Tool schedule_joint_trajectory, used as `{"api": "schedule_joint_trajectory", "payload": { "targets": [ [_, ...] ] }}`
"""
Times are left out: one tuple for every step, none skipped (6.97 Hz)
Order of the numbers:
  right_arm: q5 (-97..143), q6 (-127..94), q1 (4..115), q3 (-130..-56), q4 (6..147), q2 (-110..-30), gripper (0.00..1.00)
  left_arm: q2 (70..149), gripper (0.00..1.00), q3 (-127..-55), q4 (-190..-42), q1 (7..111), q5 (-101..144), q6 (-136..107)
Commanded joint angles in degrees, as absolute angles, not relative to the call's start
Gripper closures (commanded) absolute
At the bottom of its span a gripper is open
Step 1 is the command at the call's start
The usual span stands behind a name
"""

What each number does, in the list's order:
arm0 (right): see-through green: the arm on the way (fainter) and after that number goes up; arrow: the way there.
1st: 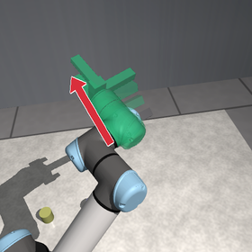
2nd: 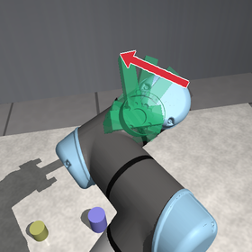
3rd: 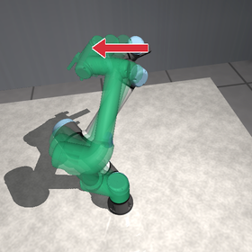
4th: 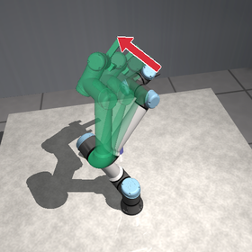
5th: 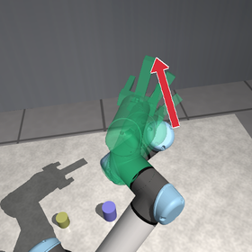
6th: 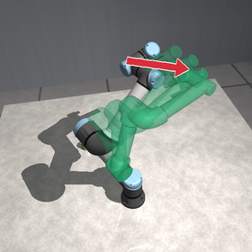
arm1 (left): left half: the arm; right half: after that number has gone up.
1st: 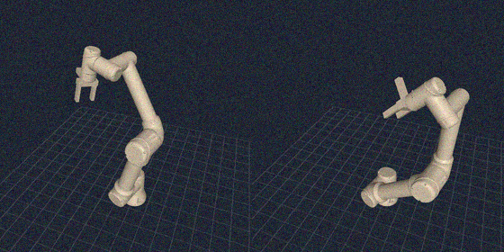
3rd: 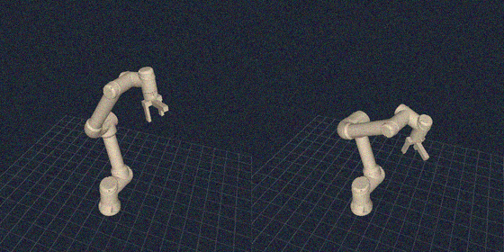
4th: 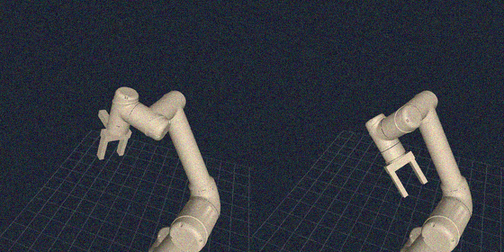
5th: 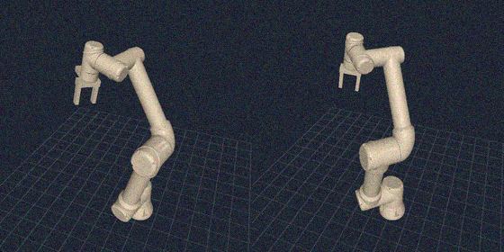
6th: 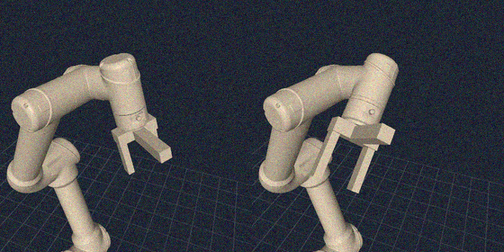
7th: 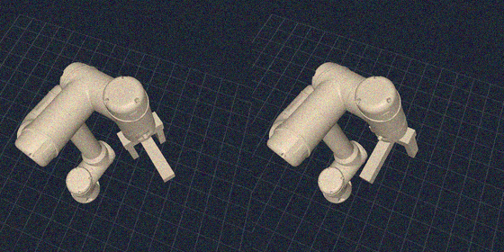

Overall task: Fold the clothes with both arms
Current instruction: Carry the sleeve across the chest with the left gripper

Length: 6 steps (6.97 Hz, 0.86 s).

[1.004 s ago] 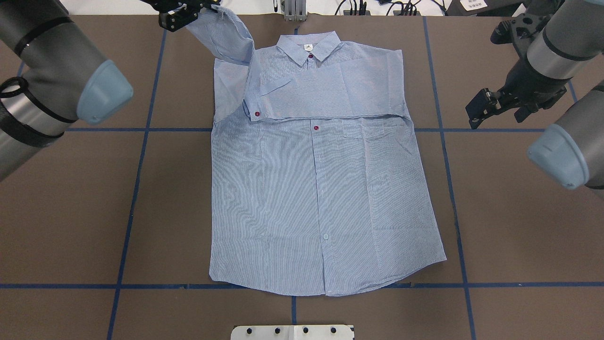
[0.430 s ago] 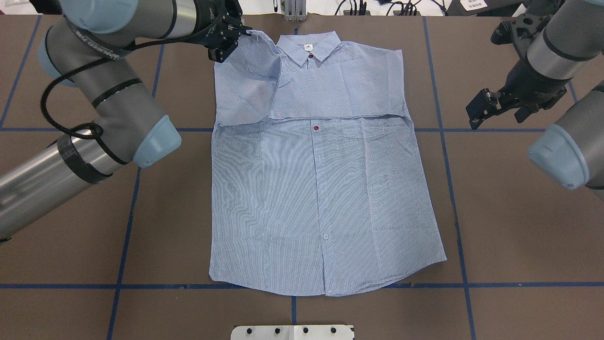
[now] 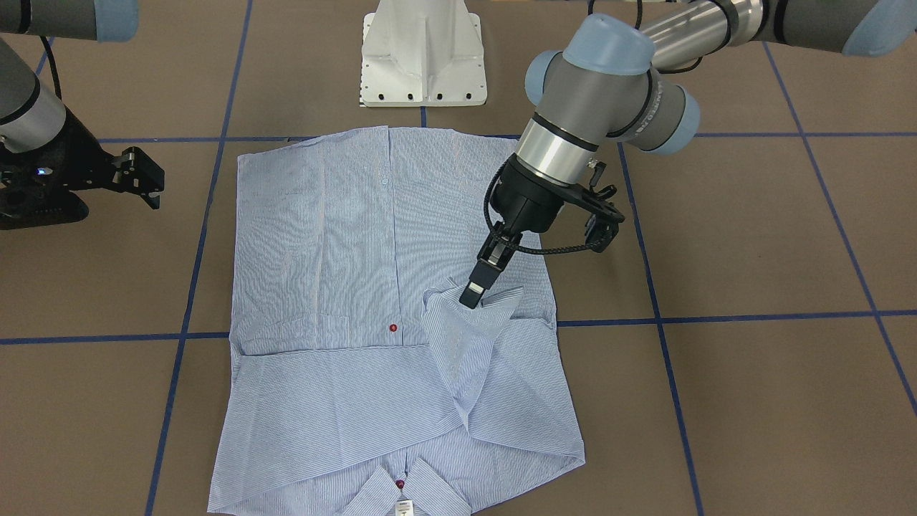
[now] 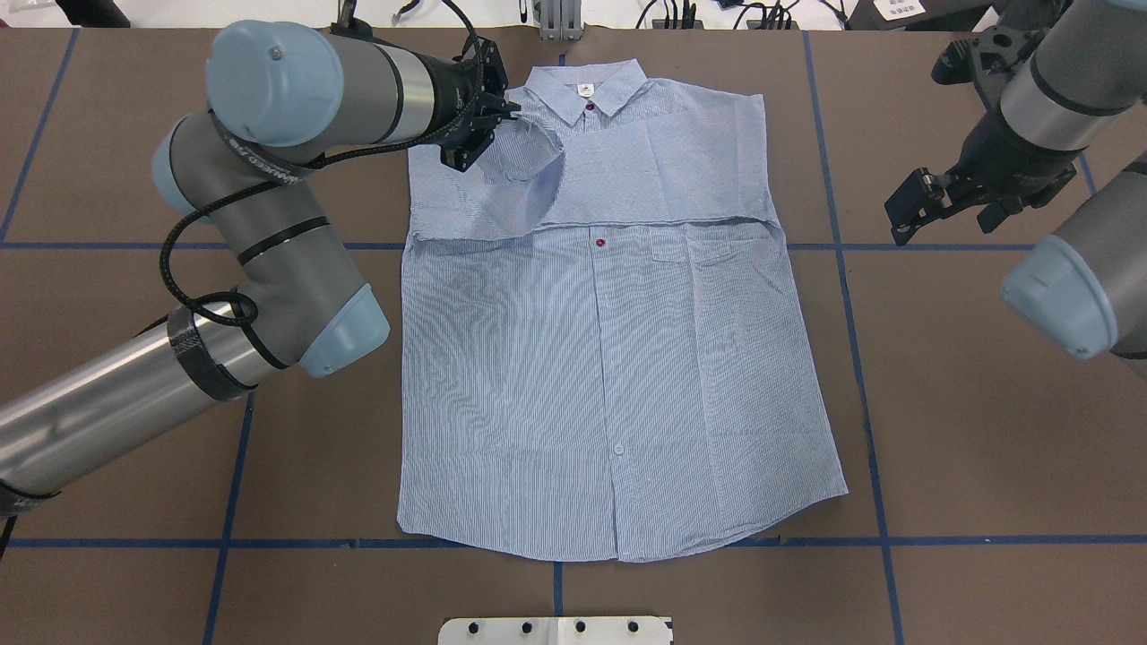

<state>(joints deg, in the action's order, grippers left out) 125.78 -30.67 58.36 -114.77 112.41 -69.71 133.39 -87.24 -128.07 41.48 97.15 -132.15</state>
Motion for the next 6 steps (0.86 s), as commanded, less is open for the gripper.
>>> {"api": "schedule_joint_trajectory", "payload": {
  "targets": [
    [125.68, -30.76, 58.36, -114.26, 112.41, -69.7, 0.0, 137.88, 1.0, -79.06, -134.25, 37.99, 90.75, -125.21],
    [125.68, -30.94, 58.36, -114.26, 112.41, -69.61, 0.0, 138.07, 1.0, -77.19, -135.43, 36.84, 87.57, -118.37],
    [125.68, -31.02, 58.36, -114.17, 112.41, -69.52, 0.0, 137.82, 1.0, -76.47, -138.4, 36.57, 87.28, -113.08],
    [125.68, -31.11, 58.36, -114.17, 112.41, -69.43, 0.0, 138.07, 1.0, -76.03, -140.52, 36.56, 87.28, -107.72],
    [125.68, -31.11, 58.53, -114.17, 112.41, -69.35, 0.0, 138.08, 1.0, -76.03, -141.32, 36.56, 87.28, -104.8],
    [125.68, -31.2, 58.62, -114.17, 112.41, -69.35, 0.0, 138.77, 1.0, -75.94, -141.33, 36.48, 86.93, -100.33]
  ]
}}
